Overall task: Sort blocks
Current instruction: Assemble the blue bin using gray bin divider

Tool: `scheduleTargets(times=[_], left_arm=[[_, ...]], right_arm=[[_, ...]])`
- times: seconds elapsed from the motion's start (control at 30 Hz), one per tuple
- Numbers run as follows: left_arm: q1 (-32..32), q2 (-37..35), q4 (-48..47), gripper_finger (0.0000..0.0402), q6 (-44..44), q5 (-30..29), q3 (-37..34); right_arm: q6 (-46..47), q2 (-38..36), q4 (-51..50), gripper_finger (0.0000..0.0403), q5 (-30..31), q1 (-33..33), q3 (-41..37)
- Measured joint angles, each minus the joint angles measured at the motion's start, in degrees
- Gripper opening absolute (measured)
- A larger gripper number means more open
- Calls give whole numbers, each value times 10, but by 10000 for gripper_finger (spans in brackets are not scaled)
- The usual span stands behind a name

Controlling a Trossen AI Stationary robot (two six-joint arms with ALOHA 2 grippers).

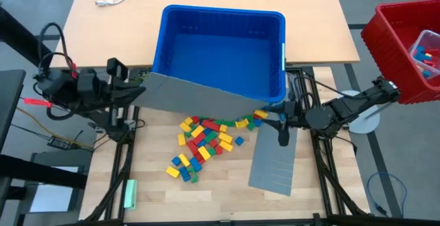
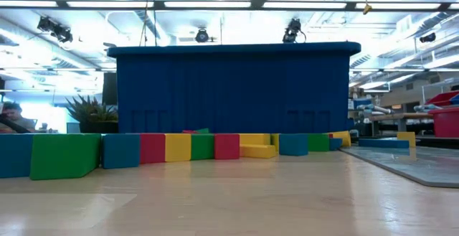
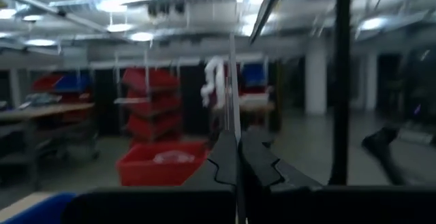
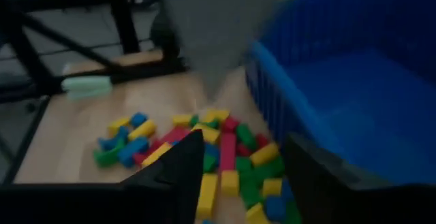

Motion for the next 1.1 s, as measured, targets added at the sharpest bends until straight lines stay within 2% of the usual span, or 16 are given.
scheduleTargets(times=[0.13, 0.27, 0.37, 0.47, 0.67, 0.83, 1.0, 1.1], left_arm=[[0, -31, 78, 6, 14, 8, -63], [0, -41, 139, 7, 38, 8, -92], [1, -42, 141, 7, 43, 3, -94], [1, -41, 144, 7, 48, -2, -94], [1, -45, 157, 8, 58, -2, -94], [1, -45, 156, 8, 60, -4, -94], [1, -43, 156, 9, 58, -2, -94], [1, -44, 166, 9, 57, 6, -94]], right_arm=[[-63, 0, 102, 219, -4, -16, -6], [-114, 7, 188, 222, -75, -35, -6], [-110, 12, 194, 213, -119, -38, -6], [-88, 13, 163, 202, -133, -34, -6], [-58, 0, 107, 184, -131, -30, -6], [-73, -2, 136, 176, -125, -30, -6], [-129, -4, 163, 170, -41, -30, -6], [-126, -10, 148, 167, -29, -31, -6]])
